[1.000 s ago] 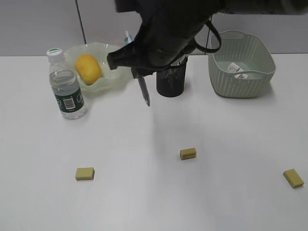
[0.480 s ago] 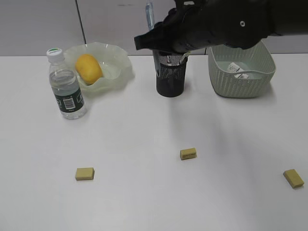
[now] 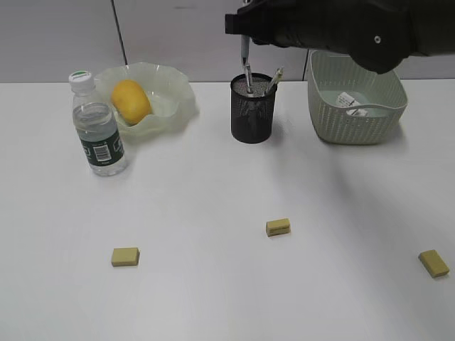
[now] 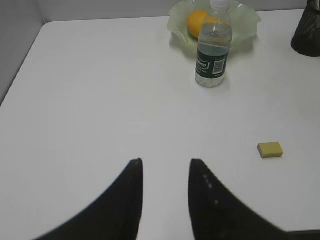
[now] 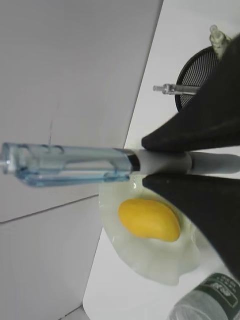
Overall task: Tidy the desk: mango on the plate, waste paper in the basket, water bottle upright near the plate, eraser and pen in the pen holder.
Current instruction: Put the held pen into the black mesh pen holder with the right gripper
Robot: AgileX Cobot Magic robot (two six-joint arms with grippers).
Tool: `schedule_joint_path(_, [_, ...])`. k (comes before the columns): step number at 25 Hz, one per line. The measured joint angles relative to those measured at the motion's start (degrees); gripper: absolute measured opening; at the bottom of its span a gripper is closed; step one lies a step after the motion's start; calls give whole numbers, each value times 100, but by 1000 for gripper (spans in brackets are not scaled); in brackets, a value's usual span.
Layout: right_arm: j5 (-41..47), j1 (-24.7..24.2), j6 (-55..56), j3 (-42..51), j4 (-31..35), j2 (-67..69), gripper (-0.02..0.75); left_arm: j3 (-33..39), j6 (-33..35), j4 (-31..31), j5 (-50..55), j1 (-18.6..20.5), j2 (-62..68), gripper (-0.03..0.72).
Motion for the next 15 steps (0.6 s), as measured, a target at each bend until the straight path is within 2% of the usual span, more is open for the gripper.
schedule_joint_path(10, [-1397, -385, -868, 18, 59, 835, 113, 0, 0, 0, -5, 0, 0, 239])
schedule_joint_path(15, [-2045, -385, -1619, 13, 848, 1137, 113, 0, 0, 0, -5, 0, 0, 239])
